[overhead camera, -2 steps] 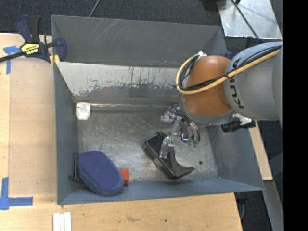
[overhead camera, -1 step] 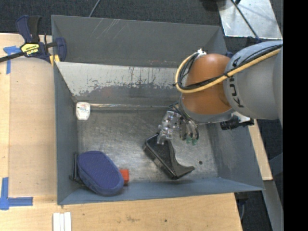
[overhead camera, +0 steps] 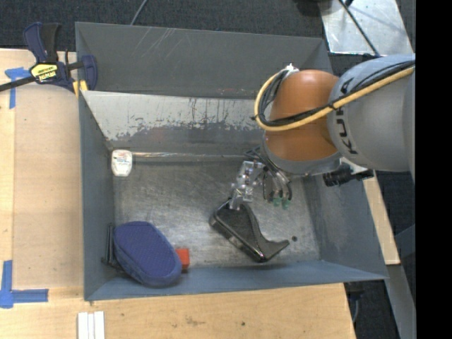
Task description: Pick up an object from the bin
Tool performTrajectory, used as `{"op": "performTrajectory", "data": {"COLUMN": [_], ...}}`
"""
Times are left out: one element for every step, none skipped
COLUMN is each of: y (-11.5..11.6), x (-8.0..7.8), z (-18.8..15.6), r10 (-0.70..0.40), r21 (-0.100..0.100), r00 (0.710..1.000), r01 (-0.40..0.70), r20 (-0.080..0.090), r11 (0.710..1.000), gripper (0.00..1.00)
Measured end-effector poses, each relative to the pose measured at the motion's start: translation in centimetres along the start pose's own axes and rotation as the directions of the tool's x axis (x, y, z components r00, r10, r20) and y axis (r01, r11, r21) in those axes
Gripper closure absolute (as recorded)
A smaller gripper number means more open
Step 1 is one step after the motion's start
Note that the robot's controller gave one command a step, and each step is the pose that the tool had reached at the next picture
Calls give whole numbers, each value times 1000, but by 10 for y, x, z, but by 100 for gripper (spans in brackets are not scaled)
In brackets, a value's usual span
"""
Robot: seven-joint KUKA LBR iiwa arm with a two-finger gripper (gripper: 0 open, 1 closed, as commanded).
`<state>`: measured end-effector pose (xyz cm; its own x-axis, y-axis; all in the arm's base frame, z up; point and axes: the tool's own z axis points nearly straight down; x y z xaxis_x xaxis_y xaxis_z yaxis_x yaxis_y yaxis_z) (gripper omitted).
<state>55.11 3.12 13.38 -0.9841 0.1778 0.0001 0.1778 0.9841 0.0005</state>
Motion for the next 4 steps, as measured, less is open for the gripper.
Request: {"op": "performTrajectory", "data": {"y": [15, 16, -16, -14], "x": [-4, -7, 54, 45], "z": [11, 9, 23, 43], "r10": [-2, -3, -105, -191], "r21": [1, -3, 0, -2], "r00": [1000, 1000, 994, 981], "r01": [2, 3, 105, 191], "r20": [-4, 10, 4, 19], "r11": [1000, 1000, 994, 982], "gripper": [100, 0, 0, 0]}}
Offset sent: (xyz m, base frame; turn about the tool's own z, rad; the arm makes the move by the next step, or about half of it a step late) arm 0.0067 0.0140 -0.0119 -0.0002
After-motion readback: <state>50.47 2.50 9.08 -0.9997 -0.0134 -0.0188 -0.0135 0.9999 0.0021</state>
